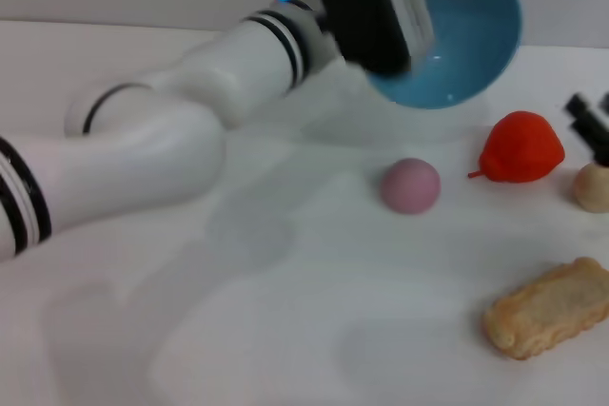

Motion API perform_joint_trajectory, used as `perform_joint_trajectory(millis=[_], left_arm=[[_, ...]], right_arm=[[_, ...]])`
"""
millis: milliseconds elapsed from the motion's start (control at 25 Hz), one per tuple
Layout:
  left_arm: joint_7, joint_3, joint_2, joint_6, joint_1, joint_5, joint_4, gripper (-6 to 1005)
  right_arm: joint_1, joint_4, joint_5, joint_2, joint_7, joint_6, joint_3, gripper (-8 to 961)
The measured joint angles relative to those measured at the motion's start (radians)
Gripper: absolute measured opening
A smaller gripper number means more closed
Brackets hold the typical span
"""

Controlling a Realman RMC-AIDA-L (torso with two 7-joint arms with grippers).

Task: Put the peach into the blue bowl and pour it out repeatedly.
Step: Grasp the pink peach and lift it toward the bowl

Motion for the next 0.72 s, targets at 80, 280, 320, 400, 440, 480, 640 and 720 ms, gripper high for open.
perform_joint_trajectory(millis=[80, 280, 320, 400, 440, 480, 640, 720], left_arm=[[-0.024, -0.023, 0.002, 0.038, -0.01, -0.066, -0.018, -1], [-0.186, -0.165, 0.006, 0.184, -0.025, -0.233, -0.079, -1], [-0.231, -0.201, 0.008, 0.226, -0.026, -0.246, -0.089, 0], [-0.309, -0.322, 0.013, 0.36, -0.037, -0.252, -0.119, 0], [-0.333, -0.371, 0.014, 0.411, -0.042, -0.252, -0.131, 0], [-0.355, -0.418, 0.014, 0.46, -0.047, -0.252, -0.143, 0], [-0.422, -0.517, 0.013, 0.556, -0.026, -0.255, -0.158, -1], [-0.423, -0.512, 0.011, 0.556, -0.01, -0.256, -0.15, -1]], right_arm=[[0.025, 0.004, -0.041, 0.0, 0.051, 0.034, -0.048, 575], [0.066, -0.003, -0.158, 0.0, 0.237, 0.059, -0.153, 575], [0.071, -0.009, -0.188, -0.001, 0.278, 0.058, -0.167, 575], [0.078, -0.031, -0.26, -0.002, 0.365, 0.056, -0.189, 575], [0.08, -0.047, -0.298, -0.002, 0.416, 0.056, -0.197, 575], [0.081, -0.063, -0.338, -0.003, 0.466, 0.057, -0.202, 575], [0.084, -0.134, -0.478, -0.01, 0.705, 0.065, -0.197, 576], [0.08, -0.155, -0.497, -0.014, 0.752, 0.068, -0.195, 575]])
